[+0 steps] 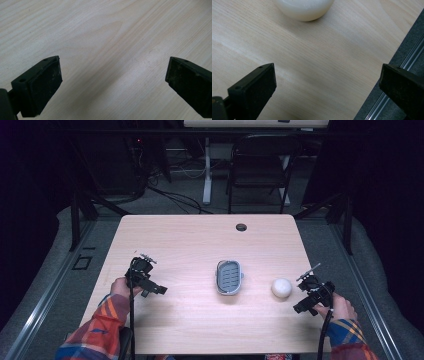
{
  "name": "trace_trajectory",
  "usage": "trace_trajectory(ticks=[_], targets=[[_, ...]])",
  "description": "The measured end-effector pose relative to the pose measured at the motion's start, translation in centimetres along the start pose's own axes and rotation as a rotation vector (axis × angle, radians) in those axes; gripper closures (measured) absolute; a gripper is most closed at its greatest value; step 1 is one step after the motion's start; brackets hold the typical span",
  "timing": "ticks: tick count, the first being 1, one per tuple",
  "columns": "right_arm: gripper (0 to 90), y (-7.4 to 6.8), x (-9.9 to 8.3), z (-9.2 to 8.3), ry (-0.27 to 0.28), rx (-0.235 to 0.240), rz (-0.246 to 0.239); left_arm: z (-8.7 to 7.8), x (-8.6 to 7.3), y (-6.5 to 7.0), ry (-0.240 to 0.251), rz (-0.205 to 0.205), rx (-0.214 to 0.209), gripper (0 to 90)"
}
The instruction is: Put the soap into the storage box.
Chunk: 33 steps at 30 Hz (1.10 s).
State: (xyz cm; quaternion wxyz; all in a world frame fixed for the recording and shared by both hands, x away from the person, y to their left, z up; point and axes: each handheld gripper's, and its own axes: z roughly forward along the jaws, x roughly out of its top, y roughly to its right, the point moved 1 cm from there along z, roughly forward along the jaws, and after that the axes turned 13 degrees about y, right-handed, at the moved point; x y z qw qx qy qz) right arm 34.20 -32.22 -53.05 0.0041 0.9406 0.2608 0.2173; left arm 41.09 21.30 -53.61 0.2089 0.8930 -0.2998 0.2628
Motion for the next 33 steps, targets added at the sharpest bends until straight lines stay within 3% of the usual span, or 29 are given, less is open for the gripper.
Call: trace_trajectory(ticks=[3,11,15,18,19,21,25,28,33], targets=[[0.5,-0.1,-0.1,0.2,0.015,0.003,0.011,0.0,0.0,0.0,0.002,0.006,0.003,0.6],[0.0,-0.2,0.4,0.1,-0.015,0.001,-0.034,-0.1,-0.1,0.1,-0.004,0.013,0.001,0.6],[0.0,-0.2,0.5,0.2,-0.004,0.013,-0.014,0.0,-0.2,0.0,-0.010,0.010,-0.002,0.6],[0.0,-0.2,0.8,0.2,-0.026,0.013,-0.026,0.0,-0.2,-0.1,-0.006,0.006,-0.002,0.6],[0.0,-0.3,0.9,0.5,-0.006,0.022,-0.008,-0.1,-0.2,0.0,-0.010,0.013,-0.005,0.6],[0.0,-0.3,1.0,0.4,-0.027,0.019,-0.025,0.0,-0.2,0.0,-0.011,0.014,-0.007,0.6],[0.0,-0.4,1.2,0.6,-0.015,0.040,0.013,0.1,-0.2,0.0,-0.012,0.011,-0.006,0.4],[0.0,-0.3,1.5,0.5,-0.040,0.038,-0.011,0.1,-0.2,0.1,-0.013,0.013,-0.006,0.3],[0.0,-0.6,2.1,0.5,-0.004,0.054,0.001,0.1,-0.1,0.1,-0.012,0.020,-0.005,0.3]])
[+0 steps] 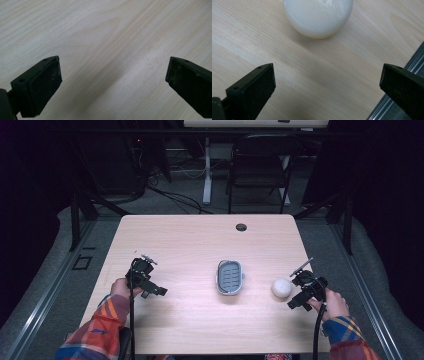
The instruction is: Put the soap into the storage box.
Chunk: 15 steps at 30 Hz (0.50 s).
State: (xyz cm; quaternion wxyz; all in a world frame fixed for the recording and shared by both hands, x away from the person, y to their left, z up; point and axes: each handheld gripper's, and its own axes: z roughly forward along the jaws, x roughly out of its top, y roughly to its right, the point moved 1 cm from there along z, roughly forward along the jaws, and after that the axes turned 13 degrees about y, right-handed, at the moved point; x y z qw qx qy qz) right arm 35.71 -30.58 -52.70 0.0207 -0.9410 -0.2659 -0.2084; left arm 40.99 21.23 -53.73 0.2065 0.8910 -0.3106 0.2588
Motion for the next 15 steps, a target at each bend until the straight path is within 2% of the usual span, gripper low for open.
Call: trace_trajectory(ticks=[2,3,7,8,9,10,11,12,15], targets=[[0.0,0.0,0.2,-0.1,-0.009,0.012,-0.005,0.0,0.0,0.0,-0.001,0.005,0.000,0.2],[0.0,-0.1,0.2,0.1,0.021,0.007,0.014,0.0,0.0,0.0,-0.001,0.005,0.000,0.2],[0.0,-0.3,0.9,0.2,0.029,0.010,0.008,0.0,0.0,-0.1,-0.006,0.009,-0.003,0.2],[0.0,-0.4,1.2,0.4,0.007,0.007,-0.008,0.0,0.0,0.0,-0.006,0.005,-0.004,0.2],[0.0,-0.4,1.2,0.4,0.007,0.007,-0.008,0.1,0.1,0.0,-0.008,0.008,-0.005,0.2],[0.0,-0.2,1.5,0.4,-0.029,0.026,-0.030,0.1,0.1,0.1,-0.006,0.007,-0.004,0.2],[0.0,-0.8,1.4,1.3,0.073,0.025,0.041,0.1,0.1,0.1,-0.007,0.006,-0.004,0.2],[0.0,-0.4,1.9,0.9,-0.005,0.028,-0.027,0.1,0.1,0.1,-0.007,0.006,-0.004,0.2],[0.0,-0.5,2.2,1.1,0.018,0.039,-0.019,0.0,0.0,0.0,-0.003,0.004,0.000,0.2]])
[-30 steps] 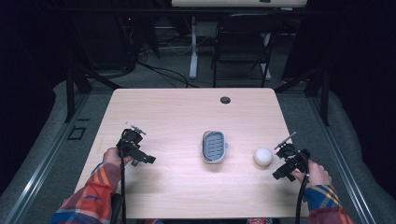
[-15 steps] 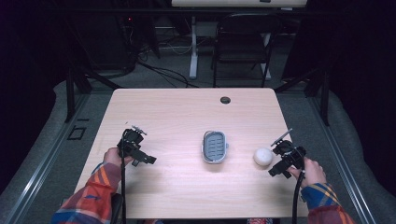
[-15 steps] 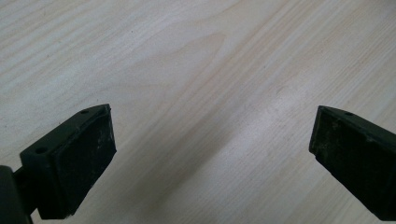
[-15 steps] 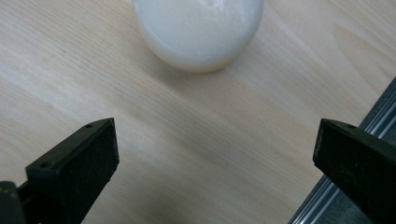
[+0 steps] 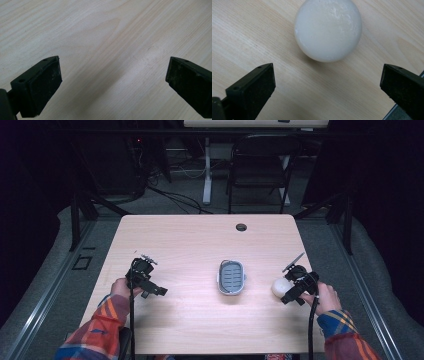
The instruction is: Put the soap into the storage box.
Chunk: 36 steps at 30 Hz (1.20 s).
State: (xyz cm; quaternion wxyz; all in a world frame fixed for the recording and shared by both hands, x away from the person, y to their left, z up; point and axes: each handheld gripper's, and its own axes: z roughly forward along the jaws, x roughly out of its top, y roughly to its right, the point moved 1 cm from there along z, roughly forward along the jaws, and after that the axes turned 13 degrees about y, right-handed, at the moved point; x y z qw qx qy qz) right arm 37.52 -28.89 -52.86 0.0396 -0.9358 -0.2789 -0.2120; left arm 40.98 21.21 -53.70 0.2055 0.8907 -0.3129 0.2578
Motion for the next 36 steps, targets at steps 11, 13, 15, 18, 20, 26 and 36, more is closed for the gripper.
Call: trace_trajectory(ticks=[11,13,15,18,20,26,36], targets=[[0.0,-0.4,1.9,1.3,-0.006,0.043,-0.071,0.1,0.0,0.0,-0.007,0.000,-0.008,0.5],[0.0,-0.5,2.2,1.7,-0.001,0.049,-0.067,0.1,0.0,0.0,-0.007,0.001,-0.010,0.5],[0.0,-0.4,2.6,1.8,-0.039,0.042,-0.097,0.1,0.0,0.0,-0.006,0.000,-0.010,0.5],[0.0,-0.2,3.0,2.2,-0.029,0.035,-0.096,0.1,0.0,0.0,-0.006,0.000,-0.010,0.5],[0.0,-0.1,3.3,2.3,-0.039,0.041,-0.098,0.1,0.0,0.0,-0.004,-0.001,-0.011,0.5],[0.0,-0.2,3.7,2.9,-0.051,0.024,-0.111,0.1,0.0,0.1,-0.007,0.000,-0.011,0.4],[4.9,-0.2,4.3,4.2,-0.090,0.019,-0.114,0.1,0.0,0.0,-0.009,0.002,-0.012,0.4]])
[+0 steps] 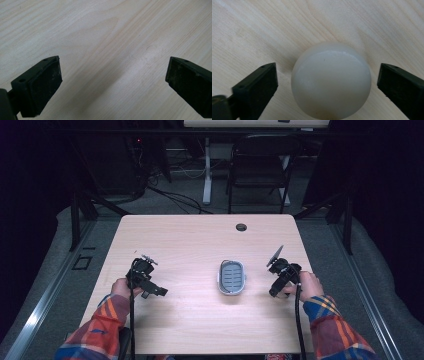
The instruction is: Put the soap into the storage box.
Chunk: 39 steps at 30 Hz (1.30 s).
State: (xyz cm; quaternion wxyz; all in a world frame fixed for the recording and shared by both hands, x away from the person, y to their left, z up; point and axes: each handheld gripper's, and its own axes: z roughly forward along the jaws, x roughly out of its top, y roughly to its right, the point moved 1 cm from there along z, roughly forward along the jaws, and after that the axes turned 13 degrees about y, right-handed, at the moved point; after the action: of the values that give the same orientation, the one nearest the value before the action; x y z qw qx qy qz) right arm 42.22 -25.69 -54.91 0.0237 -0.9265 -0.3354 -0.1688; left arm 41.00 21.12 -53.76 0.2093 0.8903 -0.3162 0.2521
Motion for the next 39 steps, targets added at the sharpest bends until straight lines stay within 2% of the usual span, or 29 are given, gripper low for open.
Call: trace_trajectory(ticks=[2,3,4,6,8,9,10,11,12,13,14,16,17,19,24,25,26,27,28,30,34,35,39], targets=[[7.8,0.1,0.2,0.0,-0.013,0.002,-0.002,0.0,0.0,0.0,-0.001,0.001,-0.001,0.4],[14.9,0.0,0.2,0.4,0.010,0.000,0.021,0.0,0.0,0.0,-0.003,0.003,-0.001,0.4],[14.9,0.0,0.2,0.4,0.010,0.000,0.021,0.0,0.0,0.0,-0.003,0.003,-0.001,0.4],[18.0,0.2,0.5,0.3,-0.045,-0.007,-0.006,0.0,0.0,0.0,-0.001,0.002,0.001,0.4],[19.5,0.3,0.6,0.3,-0.066,-0.011,-0.018,0.0,0.0,0.0,0.000,0.002,0.001,0.4],[22.0,0.0,0.3,0.8,-0.003,-0.007,0.036,0.0,0.0,0.0,0.000,0.003,0.001,0.4],[23.1,0.1,0.3,0.8,-0.011,-0.005,0.031,0.0,0.0,0.0,-0.003,0.003,0.000,0.4],[23.1,0.1,0.3,0.8,-0.011,-0.005,0.031,0.0,0.0,0.0,-0.003,0.003,0.000,0.4],[23.4,0.3,0.5,0.5,-0.060,0.000,-0.005,0.0,0.0,0.0,-0.005,0.005,-0.001,0.4],[23.6,0.4,0.6,0.4,-0.082,0.001,-0.022,0.0,0.0,0.0,-0.006,0.005,0.000,0.4],[23.7,0.2,0.4,0.6,-0.050,0.006,0.020,0.1,0.0,0.1,-0.004,0.006,-0.001,0.4],[23.8,0.3,0.4,0.6,-0.050,0.006,0.021,0.1,0.0,0.1,-0.005,0.008,0.000,0.4],[23.9,0.4,0.5,0.4,-0.079,0.008,0.005,0.0,0.0,0.1,-0.007,0.003,-0.001,0.4],[24.0,0.4,0.6,0.3,-0.088,0.007,-0.003,0.1,0.0,0.1,-0.006,0.002,0.000,0.5],[24.1,0.4,0.5,0.3,-0.084,0.009,-0.002,0.1,0.0,0.1,-0.006,0.004,0.000,0.5],[24.1,0.1,0.2,0.7,-0.026,0.011,0.044,0.1,0.0,0.1,-0.008,0.010,-0.003,0.5],[24.1,0.1,0.2,0.7,-0.026,0.011,0.044,0.1,0.0,0.1,-0.008,0.010,-0.003,0.5],[24.1,0.2,0.5,0.2,-0.076,0.010,0.003,0.1,-0.1,0.1,-0.009,0.007,-0.005,0.5],[24.2,0.2,0.6,0.0,-0.082,0.005,-0.013,0.0,-0.1,0.1,-0.008,0.010,-0.005,0.5],[24.1,0.2,0.7,-0.1,-0.074,0.009,-0.011,0.0,-0.1,0.1,-0.008,0.010,-0.004,0.5],[24.1,-0.2,0.5,-0.3,-0.008,0.004,0.026,0.0,-0.1,0.2,-0.006,0.009,-0.004,0.5],[24.2,-0.1,0.7,-0.7,-0.046,0.005,-0.011,0.0,-0.1,0.2,-0.006,0.008,-0.003,0.5],[24.2,-0.2,0.9,-1.3,-0.066,0.003,-0.029,0.0,-0.1,0.2,-0.007,0.010,-0.001,0.5]])
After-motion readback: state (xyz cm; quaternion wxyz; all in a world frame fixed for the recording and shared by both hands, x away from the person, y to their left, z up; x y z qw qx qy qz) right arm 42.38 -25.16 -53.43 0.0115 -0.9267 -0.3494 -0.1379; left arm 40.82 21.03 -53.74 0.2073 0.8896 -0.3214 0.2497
